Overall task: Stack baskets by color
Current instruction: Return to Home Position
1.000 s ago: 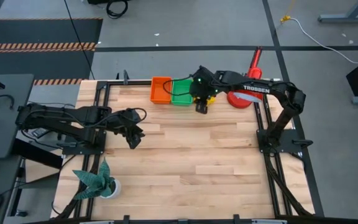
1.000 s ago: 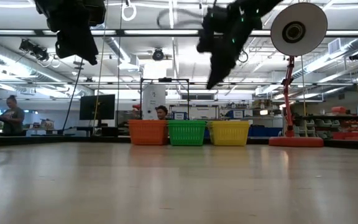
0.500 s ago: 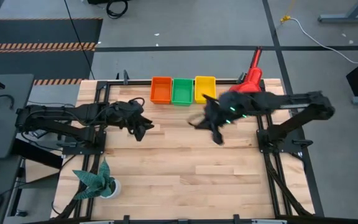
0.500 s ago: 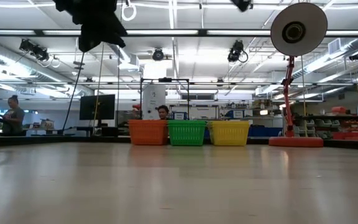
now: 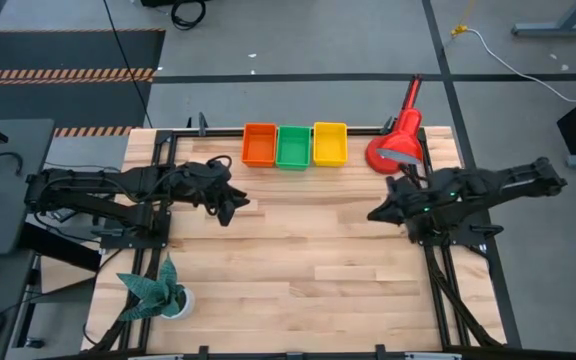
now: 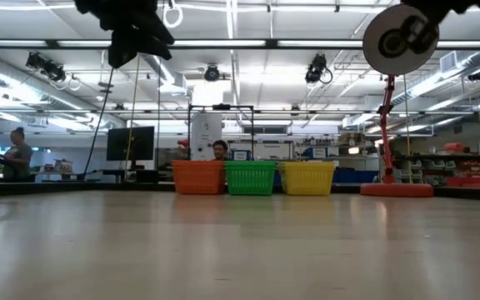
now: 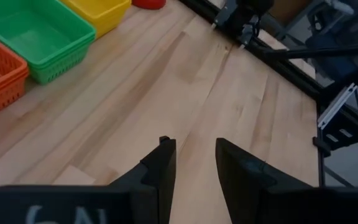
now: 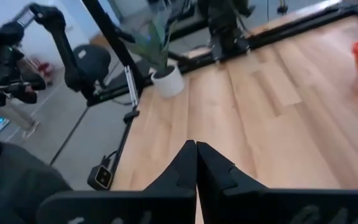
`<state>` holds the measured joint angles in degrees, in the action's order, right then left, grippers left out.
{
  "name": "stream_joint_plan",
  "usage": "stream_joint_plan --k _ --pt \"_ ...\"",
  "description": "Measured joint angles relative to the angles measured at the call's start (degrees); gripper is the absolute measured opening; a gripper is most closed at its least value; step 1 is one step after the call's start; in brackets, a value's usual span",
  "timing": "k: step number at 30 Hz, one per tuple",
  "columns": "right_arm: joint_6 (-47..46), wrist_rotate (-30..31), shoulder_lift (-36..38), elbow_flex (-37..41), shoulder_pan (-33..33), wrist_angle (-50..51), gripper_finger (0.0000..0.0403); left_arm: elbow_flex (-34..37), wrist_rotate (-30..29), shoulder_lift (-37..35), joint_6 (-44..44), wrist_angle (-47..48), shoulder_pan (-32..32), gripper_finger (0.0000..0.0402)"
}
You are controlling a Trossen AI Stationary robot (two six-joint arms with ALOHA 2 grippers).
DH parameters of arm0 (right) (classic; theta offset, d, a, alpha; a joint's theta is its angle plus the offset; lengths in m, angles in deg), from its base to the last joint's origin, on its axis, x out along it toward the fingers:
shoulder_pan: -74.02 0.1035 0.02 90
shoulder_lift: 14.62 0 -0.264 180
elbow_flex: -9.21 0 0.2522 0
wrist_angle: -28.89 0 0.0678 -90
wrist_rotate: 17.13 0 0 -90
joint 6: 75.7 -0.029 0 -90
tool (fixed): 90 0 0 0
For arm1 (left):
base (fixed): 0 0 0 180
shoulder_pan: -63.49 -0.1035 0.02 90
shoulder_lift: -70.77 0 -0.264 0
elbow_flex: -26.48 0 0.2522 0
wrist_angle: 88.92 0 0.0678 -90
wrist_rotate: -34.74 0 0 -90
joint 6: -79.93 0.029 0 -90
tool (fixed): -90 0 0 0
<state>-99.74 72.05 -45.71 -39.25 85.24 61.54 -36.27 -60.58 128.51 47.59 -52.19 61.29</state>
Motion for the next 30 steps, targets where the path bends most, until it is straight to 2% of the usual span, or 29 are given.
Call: stream_joint_plan --k 8,15,20,24,30 --pt "1.69 -0.26 19.75 11.38 -2.13 0.01 0.0002 -0.02 0.0 0.0 -0.04 -5.08 0.17 0.0119" --pt "1.93 0.21 31.18 19.89 -2.21 -1.63 0.0001 -0.02 -0.04 0.0 -0.13 -7.55 0.17 0.0119" --pt "6.15 0.02 29.76 26.67 -2.49 -13.75 0.0 -0.05 -3.32 0.0 0.62 -10.0 0.19 0.0119" --pt "6.08 -0.15 30.39 33.05 -3.52 -23.23 0.0 -0.04 -4.6 0.0 4.23 -12.53 0.17 0.0115" --pt "8.37 -0.8 30.53 34.31 -5.21 -23.53 0.0 2.65 -4.73 -1.08 7.61 -15.38 -0.47 0.0072"
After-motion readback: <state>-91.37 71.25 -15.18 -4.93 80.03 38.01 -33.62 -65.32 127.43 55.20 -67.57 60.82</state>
